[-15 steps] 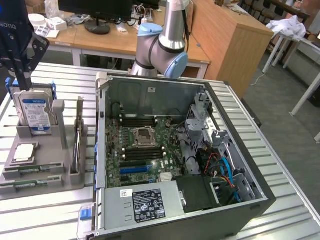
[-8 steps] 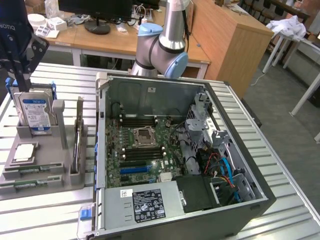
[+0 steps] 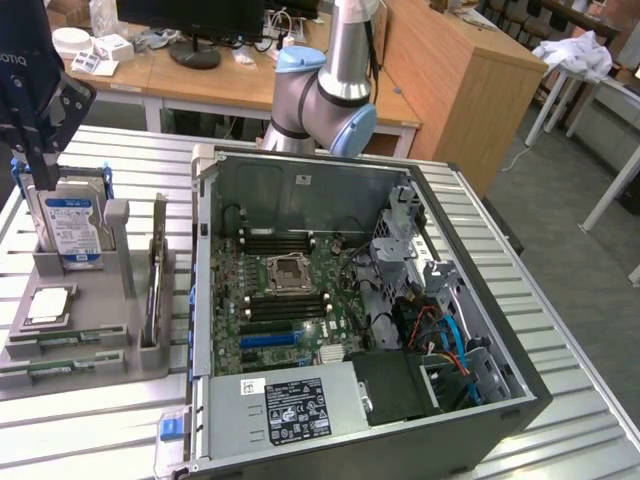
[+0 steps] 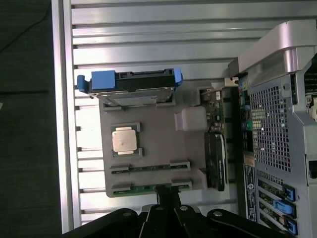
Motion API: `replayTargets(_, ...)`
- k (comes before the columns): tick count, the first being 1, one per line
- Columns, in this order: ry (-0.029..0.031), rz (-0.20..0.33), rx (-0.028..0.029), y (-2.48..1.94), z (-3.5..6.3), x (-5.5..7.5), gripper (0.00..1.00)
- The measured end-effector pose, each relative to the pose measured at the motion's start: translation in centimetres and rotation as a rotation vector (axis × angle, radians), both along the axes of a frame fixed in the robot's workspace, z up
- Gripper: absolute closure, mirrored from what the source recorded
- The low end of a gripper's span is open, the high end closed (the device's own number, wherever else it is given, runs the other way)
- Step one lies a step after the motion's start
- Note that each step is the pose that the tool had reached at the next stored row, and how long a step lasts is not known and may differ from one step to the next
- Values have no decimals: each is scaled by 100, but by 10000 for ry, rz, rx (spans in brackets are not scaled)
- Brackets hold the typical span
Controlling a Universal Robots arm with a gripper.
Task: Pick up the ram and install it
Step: 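Reach for the ram, then pick up the ram and move it above insertion slot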
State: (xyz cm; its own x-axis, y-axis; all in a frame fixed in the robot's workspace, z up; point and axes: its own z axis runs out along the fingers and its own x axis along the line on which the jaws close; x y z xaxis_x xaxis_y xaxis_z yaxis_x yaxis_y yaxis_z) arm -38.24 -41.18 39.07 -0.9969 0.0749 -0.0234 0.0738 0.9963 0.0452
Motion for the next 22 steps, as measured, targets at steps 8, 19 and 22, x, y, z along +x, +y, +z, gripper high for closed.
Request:
replayTargets(8,1,0,-1,-43,0,0,89)
replayTargets(19,1,1,-1,-44,1,0,89)
replayTargets(22,1,21,-1,-44,1,0,89)
